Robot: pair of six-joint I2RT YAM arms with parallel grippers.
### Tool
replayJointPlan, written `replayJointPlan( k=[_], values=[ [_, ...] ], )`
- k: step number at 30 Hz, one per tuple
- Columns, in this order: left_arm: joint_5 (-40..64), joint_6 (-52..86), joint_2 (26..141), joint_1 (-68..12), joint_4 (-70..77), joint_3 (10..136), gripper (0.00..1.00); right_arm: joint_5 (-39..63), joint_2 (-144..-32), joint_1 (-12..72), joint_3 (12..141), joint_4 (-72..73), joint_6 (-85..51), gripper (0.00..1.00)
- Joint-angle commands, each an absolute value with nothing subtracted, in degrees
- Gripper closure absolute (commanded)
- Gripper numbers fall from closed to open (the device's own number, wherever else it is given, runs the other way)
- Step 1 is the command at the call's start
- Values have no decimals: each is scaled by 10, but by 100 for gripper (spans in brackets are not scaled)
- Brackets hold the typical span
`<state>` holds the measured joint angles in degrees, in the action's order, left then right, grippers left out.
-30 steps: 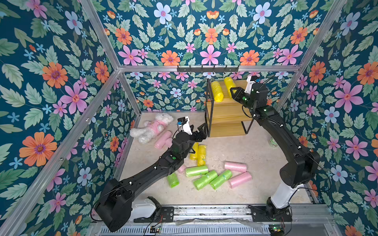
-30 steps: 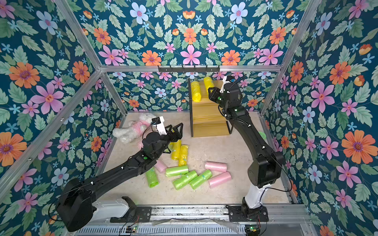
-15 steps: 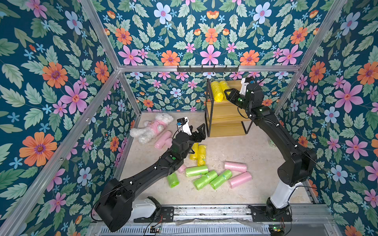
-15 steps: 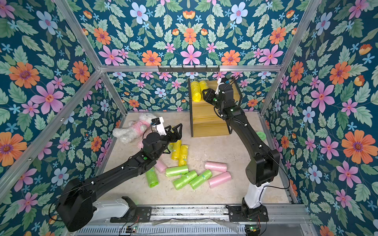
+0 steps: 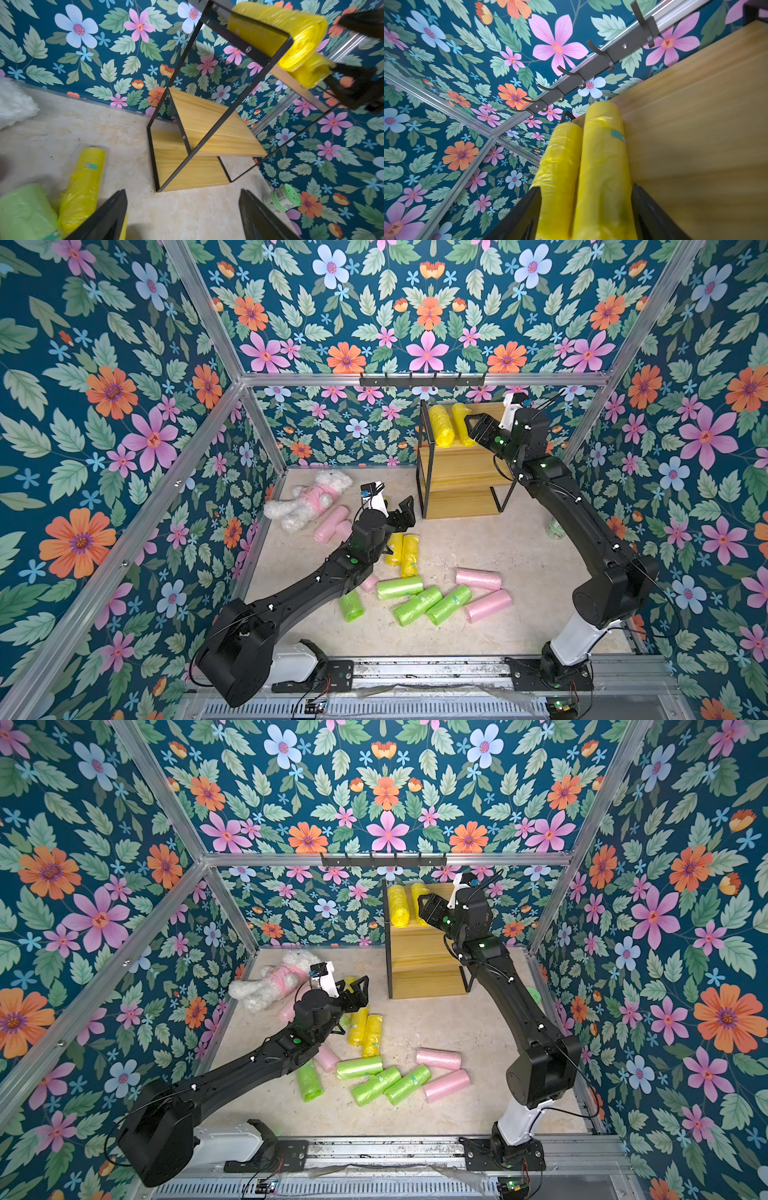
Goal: Sort the rolls of trash bags by color and place them on the shelf
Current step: Place the roll of trash bags on the shelf.
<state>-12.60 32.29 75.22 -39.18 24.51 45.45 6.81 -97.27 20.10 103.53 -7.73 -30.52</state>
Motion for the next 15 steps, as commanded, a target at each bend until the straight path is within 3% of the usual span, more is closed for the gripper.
replayJointPlan(
  k=[1,6,15],
  values=[
    [-90,303,766,-381,194,459,11,48,-954,197,1036,-82,-279,24],
    [-58,271,819,-380,93,490,14,23,-891,197,1000,-97,-233,22],
    [-39,229,927,-380,-17,561,25,-16,-724,235,786,-87,-176,21]
  ],
)
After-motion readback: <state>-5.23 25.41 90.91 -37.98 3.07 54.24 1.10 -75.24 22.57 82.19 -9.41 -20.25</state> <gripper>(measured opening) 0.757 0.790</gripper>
